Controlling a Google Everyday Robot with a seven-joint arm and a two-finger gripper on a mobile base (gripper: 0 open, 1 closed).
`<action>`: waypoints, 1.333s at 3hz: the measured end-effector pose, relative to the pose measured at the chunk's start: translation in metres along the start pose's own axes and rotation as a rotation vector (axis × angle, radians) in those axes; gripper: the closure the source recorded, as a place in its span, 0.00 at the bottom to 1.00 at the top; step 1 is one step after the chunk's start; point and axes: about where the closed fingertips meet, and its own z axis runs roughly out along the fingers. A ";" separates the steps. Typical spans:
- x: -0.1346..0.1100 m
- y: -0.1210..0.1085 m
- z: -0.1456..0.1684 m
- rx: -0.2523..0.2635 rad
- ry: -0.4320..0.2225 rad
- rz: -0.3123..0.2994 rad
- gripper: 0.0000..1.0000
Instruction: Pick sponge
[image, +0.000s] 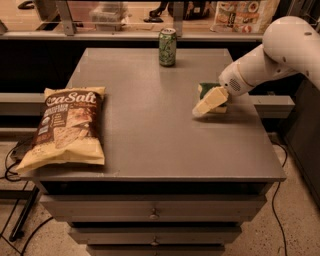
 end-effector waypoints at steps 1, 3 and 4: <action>0.006 -0.003 0.006 0.003 0.007 0.021 0.16; -0.013 -0.003 -0.007 0.033 -0.030 -0.001 0.62; -0.039 0.001 -0.025 0.056 -0.080 -0.050 0.86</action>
Offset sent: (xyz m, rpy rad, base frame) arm 0.0050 -0.0043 0.0157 0.0062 -0.0409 -0.0401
